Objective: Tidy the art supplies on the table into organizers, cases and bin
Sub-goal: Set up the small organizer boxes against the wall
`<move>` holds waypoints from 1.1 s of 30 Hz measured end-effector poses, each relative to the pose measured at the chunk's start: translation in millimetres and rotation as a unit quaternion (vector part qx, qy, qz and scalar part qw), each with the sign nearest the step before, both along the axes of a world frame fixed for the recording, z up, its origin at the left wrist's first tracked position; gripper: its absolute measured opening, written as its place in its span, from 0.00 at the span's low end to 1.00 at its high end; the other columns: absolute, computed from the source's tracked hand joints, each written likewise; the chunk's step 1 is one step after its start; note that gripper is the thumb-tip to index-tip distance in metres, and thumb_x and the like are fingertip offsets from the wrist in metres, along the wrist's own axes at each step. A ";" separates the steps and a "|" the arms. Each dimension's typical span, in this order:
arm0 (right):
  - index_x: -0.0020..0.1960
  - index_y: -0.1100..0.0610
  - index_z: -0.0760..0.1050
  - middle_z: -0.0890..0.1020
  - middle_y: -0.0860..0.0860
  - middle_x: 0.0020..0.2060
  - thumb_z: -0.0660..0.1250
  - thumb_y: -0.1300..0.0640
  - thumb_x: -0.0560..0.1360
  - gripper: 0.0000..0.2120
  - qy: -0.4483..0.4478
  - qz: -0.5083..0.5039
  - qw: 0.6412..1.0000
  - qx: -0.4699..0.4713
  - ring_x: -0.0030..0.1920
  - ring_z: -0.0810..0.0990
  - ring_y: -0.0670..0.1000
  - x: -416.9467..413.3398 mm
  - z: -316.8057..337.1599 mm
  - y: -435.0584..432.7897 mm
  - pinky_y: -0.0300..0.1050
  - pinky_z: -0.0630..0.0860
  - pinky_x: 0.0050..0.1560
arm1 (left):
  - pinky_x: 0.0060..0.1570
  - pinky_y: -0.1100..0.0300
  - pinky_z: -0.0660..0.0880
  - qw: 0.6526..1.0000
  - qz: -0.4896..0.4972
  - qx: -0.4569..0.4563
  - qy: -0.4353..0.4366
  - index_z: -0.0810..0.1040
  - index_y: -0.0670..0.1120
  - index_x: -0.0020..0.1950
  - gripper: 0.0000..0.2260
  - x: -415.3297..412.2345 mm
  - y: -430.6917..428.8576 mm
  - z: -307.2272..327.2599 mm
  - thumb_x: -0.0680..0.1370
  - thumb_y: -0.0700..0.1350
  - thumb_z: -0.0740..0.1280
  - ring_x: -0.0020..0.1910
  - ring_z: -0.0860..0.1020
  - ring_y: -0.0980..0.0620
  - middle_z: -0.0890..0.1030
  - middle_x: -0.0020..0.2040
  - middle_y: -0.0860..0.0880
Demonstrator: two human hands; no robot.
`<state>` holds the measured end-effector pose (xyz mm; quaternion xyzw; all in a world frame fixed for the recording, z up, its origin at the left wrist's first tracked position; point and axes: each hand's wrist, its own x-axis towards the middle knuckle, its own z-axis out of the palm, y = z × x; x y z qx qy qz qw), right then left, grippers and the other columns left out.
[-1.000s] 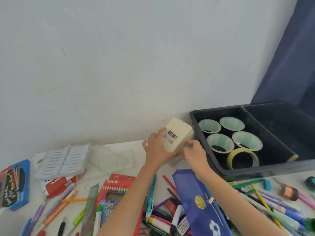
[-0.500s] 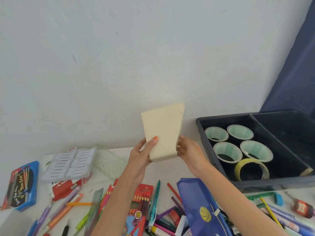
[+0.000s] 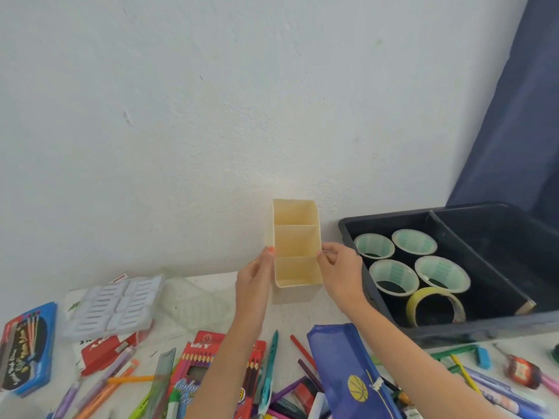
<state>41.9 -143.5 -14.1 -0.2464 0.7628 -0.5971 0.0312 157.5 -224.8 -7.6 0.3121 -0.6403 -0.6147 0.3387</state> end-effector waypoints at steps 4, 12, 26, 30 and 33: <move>0.51 0.62 0.80 0.81 0.49 0.39 0.62 0.66 0.76 0.09 0.044 -0.024 0.998 0.035 0.38 0.78 0.42 -5.7 -4.8 1.8 0.23 0.71 0.35 | 0.32 0.68 0.70 0.973 0.049 -0.207 -0.090 0.80 0.42 0.57 0.12 -24.4 -3.3 -5.5 0.79 0.46 0.63 0.32 0.74 0.56 0.81 0.38 0.49; 0.36 0.58 0.80 0.79 0.53 0.35 0.65 0.57 0.75 0.11 0.221 -0.074 0.924 0.303 0.40 0.76 0.52 -48.0 -5.9 7.6 0.47 0.77 0.43 | 0.25 0.71 0.62 0.975 0.045 -0.203 -0.080 0.65 0.49 0.27 0.21 -49.9 9.5 -23.9 0.80 0.36 0.60 0.22 0.67 0.59 0.65 0.24 0.55; 0.37 0.57 0.72 0.72 0.49 0.28 0.71 0.55 0.69 0.09 0.038 -0.054 0.966 0.251 0.33 0.73 0.51 -90.7 -7.8 3.1 0.37 0.63 0.29 | 0.37 0.79 0.70 0.986 0.051 -0.150 -0.058 0.77 0.44 0.59 0.10 -84.3 14.5 -44.4 0.81 0.42 0.59 0.37 0.75 0.62 0.78 0.43 0.52; 0.39 0.60 0.72 0.71 0.50 0.28 0.70 0.55 0.69 0.10 0.024 -0.077 0.956 0.281 0.30 0.71 0.49 -91.3 -5.3 -4.3 0.40 0.66 0.28 | 0.36 0.76 0.72 0.984 0.056 -0.153 -0.076 0.79 0.39 0.58 0.13 -88.4 9.9 -47.9 0.80 0.44 0.60 0.35 0.75 0.61 0.79 0.43 0.50; 0.46 0.62 0.76 0.81 0.54 0.40 0.69 0.56 0.69 0.10 0.021 -0.072 0.956 0.284 0.39 0.79 0.53 -92.7 -5.3 -5.4 0.44 0.73 0.36 | 0.34 0.75 0.71 0.981 0.048 -0.167 -0.081 0.78 0.39 0.59 0.13 -88.6 8.1 -48.9 0.81 0.43 0.60 0.33 0.74 0.61 0.79 0.42 0.49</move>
